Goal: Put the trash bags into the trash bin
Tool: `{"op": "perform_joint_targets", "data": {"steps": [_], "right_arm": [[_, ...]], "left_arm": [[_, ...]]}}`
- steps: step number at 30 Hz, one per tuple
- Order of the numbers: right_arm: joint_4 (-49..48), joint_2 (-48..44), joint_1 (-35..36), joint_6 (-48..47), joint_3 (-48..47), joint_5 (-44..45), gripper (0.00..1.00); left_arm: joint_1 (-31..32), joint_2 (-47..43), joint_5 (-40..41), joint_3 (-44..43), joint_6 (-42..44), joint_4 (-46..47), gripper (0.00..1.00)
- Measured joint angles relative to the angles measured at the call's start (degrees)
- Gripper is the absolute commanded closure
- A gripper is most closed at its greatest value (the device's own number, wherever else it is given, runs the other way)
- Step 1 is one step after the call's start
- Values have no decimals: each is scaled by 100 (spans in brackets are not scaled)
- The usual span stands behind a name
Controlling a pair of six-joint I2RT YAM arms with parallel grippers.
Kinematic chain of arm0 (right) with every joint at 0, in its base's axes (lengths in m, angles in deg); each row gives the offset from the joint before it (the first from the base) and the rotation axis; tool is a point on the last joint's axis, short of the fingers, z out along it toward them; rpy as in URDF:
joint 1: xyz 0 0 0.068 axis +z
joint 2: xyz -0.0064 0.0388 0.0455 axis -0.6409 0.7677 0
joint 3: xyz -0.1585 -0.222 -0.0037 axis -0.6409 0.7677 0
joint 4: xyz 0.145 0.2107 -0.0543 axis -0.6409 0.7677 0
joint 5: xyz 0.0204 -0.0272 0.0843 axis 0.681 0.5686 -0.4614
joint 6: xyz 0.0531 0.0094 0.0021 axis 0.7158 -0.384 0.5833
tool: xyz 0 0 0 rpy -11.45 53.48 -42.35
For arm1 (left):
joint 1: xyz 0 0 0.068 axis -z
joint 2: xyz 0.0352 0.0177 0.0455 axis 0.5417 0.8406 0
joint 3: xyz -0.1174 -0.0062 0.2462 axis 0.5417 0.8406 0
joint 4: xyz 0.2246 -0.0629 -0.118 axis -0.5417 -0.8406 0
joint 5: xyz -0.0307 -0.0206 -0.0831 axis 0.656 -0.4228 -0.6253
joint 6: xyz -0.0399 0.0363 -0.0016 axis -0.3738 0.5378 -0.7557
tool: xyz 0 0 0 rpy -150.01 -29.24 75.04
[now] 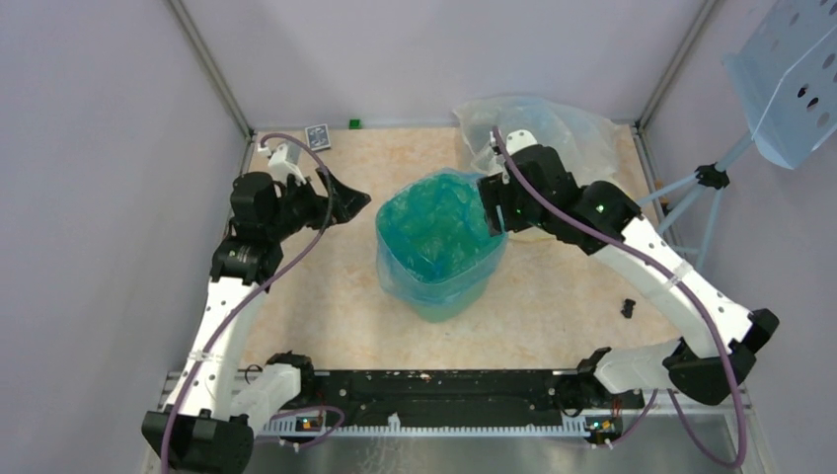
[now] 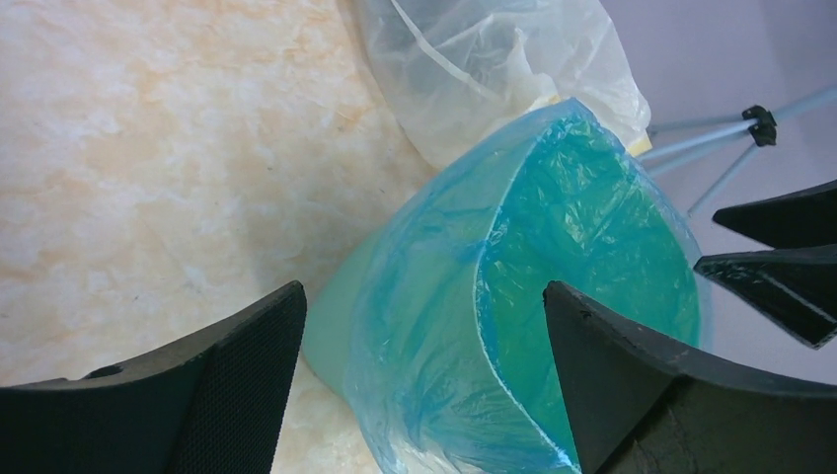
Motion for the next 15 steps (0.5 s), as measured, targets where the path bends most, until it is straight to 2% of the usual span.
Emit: {"op": "perform_joint_targets", "data": {"steps": [4, 7, 8, 15], "right_arm": [[55, -155, 0, -332, -214, 98, 59], [55, -79, 2, -660, -577, -295, 96], [50, -24, 13, -780, -704, -498, 100], [-173, 686, 595, -1825, -1014, -1508, 100]], "left_arm": [[0, 232, -361, -13, 37, 31, 6], [0, 313, -575, -13, 37, 48, 6], [0, 326, -627, -13, 37, 72, 6], [0, 363, -713, -11, 11, 120, 2]]}}
